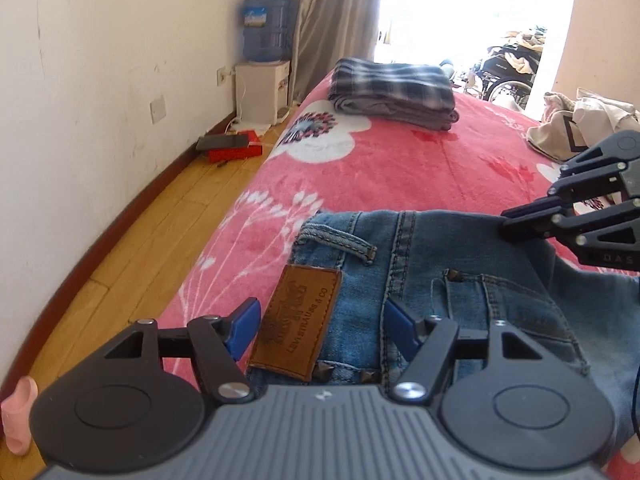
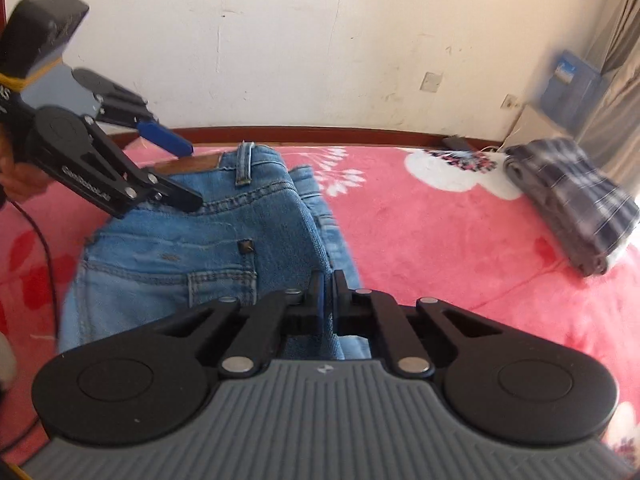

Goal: Fold clothes
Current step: 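Open both grippers and release the folded jeans, then press the folded jeans flat with the right gripper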

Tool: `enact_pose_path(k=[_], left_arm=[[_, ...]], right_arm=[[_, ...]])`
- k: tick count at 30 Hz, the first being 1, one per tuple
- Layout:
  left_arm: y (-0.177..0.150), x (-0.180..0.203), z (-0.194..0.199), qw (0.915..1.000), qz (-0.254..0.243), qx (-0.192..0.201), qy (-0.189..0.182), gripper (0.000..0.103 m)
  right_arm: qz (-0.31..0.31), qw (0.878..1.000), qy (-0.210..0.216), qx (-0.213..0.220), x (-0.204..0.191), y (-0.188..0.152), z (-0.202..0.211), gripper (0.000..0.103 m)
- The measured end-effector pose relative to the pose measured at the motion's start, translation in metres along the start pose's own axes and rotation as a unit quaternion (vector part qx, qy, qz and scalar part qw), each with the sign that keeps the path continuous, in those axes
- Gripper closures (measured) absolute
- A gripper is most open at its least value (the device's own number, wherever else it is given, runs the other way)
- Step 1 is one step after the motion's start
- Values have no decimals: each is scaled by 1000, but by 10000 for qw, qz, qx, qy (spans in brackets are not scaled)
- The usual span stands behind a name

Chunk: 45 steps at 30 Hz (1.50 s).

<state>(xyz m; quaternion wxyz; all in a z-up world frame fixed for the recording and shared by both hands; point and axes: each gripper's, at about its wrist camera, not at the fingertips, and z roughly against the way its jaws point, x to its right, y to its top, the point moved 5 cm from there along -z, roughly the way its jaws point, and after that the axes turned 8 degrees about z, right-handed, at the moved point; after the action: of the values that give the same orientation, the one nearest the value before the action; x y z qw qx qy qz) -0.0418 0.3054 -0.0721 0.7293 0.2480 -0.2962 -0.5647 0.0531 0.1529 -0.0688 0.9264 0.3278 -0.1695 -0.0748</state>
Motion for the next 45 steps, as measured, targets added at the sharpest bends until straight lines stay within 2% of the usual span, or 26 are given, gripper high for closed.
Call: enact_pose_path(k=[9,13,15,17,20,22,24,25,31,35,38,45], left_arm=[[9,18,-14,9993,-351,108,97,34],[13,18,-11,9981,-457,248,339,34],[22,20,-4,9978,-414,439,268,34],[30,29,-2,9979,-428,489,-4,34],[32,50,-18,9975,-521,124,-469,34],[26,59,-37,9968,-683,-176,-386,35],[18,62,-55,9958,-784,-445,-162,37],[15,60,-59,9958,-743,-502,-162,37],[8,54,-61,9968,-566,-505,-242,36],[8,55,-62,9967,-612,-509,-174,36],[10,56,-63,9964,-648,-530,-124,35],[10,59,-64,9961,-691,-554,3,34]], right_arm=[[271,9990,-351,-51,8,-10,2,101],[326,9988,-346,-102,6,-17,-14,101],[265,9991,-306,-122,5,-20,-24,101],[233,9993,-266,-150,4,-21,-32,101],[101,9996,-189,-183,5,-24,-39,101],[-152,9997,-88,-142,9,-26,-39,99],[-594,9982,-45,-41,25,-37,-22,95],[-850,9964,-48,15,36,-44,-9,93],[-2307,9725,-52,323,97,-92,67,88],[-2275,9735,214,9,79,-132,94,83],[-2022,9789,252,-171,56,-150,94,81],[-1826,9820,472,-135,40,-160,77,80]])
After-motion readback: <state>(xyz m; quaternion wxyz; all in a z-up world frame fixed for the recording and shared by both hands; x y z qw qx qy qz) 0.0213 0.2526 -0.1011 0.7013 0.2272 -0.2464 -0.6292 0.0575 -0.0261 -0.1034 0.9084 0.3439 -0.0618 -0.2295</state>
